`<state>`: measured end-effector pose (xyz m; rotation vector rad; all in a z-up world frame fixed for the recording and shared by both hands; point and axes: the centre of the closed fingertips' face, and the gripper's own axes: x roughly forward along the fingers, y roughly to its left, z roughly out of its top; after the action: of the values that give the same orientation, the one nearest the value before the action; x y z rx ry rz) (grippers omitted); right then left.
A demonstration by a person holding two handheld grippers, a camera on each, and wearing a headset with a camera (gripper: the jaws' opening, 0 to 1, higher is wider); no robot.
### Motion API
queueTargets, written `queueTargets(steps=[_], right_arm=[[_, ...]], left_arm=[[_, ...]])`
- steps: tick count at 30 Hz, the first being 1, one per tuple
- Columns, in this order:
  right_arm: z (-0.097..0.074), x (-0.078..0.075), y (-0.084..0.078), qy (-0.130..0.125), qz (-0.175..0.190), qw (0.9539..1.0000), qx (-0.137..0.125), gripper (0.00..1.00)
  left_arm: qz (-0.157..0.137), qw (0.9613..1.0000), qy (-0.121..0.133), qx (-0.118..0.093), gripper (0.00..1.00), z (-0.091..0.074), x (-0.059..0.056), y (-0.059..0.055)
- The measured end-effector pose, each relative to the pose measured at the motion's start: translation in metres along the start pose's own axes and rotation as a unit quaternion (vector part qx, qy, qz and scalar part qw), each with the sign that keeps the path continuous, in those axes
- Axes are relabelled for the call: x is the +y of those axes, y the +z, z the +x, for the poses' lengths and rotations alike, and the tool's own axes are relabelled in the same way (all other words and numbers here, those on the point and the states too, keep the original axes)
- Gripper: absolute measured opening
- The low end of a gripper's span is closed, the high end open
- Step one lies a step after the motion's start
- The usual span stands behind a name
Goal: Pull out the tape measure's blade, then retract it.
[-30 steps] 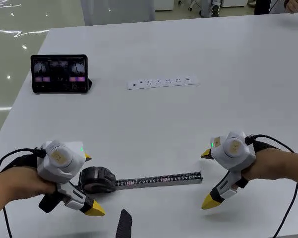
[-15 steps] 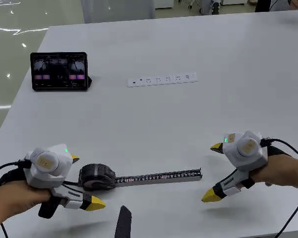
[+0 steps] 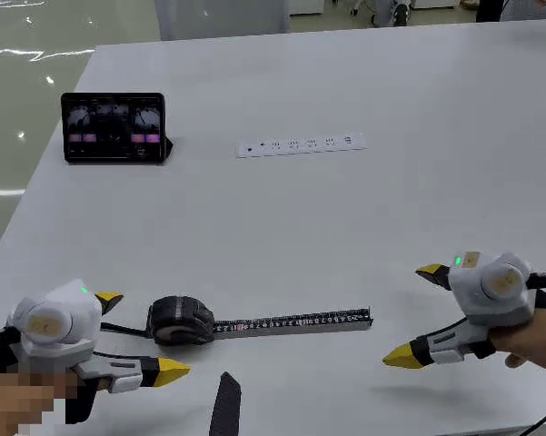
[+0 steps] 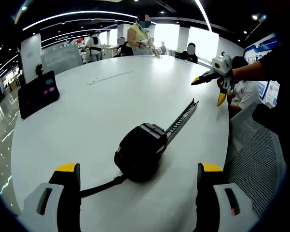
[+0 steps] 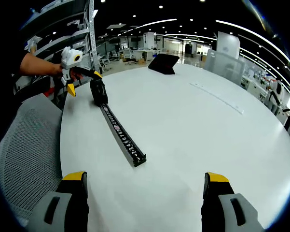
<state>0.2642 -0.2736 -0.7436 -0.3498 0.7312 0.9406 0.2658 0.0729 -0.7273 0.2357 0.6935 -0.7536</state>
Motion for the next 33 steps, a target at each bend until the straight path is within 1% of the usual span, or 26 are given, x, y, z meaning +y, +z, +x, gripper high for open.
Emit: queueTargets(steps=[2, 3, 7, 8, 13, 15, 17, 20, 23, 25, 27, 33], right_arm=[[-0.003, 0.003, -0.003, -0.002, 0.005, 1.0, -0.002, 0.99], [-0.006, 0.005, -0.005, -0.009, 0.007, 0.9999, -0.006, 0.99], [-0.014, 0.006, -0.013, -0.023, 0.021, 0.9994, -0.017, 0.99], [-0.017, 0.005, -0.016, -0.028, 0.03, 0.999, -0.018, 0.99], [-0.027, 0.009, -0.029, -0.044, 0.033, 0.9983, -0.022, 0.99], [-0.031, 0.009, -0.033, -0.052, 0.038, 0.9976, -0.025, 0.99], [-0.034, 0.009, -0.035, -0.057, 0.039, 0.9972, -0.026, 0.99], [-0.041, 0.009, -0.036, -0.066, 0.044, 0.9964, -0.029, 0.99], [-0.045, 0.01, -0.036, -0.07, 0.041, 0.9962, -0.032, 0.99], [-0.046, 0.01, -0.037, -0.069, 0.038, 0.9965, -0.029, 0.99], [-0.047, 0.011, -0.038, -0.067, 0.039, 0.9966, -0.029, 0.99], [-0.051, 0.01, -0.046, -0.071, 0.044, 0.9962, -0.023, 0.99]], left_arm=[[-0.006, 1.0, 0.007, -0.002, 0.99, -0.004, 0.002, -0.003], [-0.014, 0.9999, 0.009, -0.004, 0.99, -0.008, 0.002, -0.004], [-0.015, 0.9997, 0.018, -0.003, 0.99, -0.016, -0.002, -0.01], [-0.017, 0.9996, 0.02, -0.005, 0.99, -0.019, -0.003, -0.011], [-0.034, 0.9986, 0.035, -0.018, 0.99, -0.028, 0.0, -0.013], [-0.035, 0.9983, 0.042, -0.023, 0.99, -0.03, 0.001, -0.014], [-0.034, 0.9982, 0.043, -0.022, 0.99, -0.03, 0.0, -0.017], [-0.029, 0.9987, 0.039, -0.012, 0.99, -0.03, -0.008, -0.024], [-0.03, 0.9989, 0.036, -0.007, 0.99, -0.03, -0.012, -0.028], [-0.035, 0.9986, 0.037, -0.009, 0.99, -0.03, -0.009, -0.029], [-0.039, 0.9985, 0.038, -0.009, 0.99, -0.03, -0.006, -0.033], [-0.043, 0.998, 0.045, -0.01, 0.99, -0.031, -0.002, -0.036]])
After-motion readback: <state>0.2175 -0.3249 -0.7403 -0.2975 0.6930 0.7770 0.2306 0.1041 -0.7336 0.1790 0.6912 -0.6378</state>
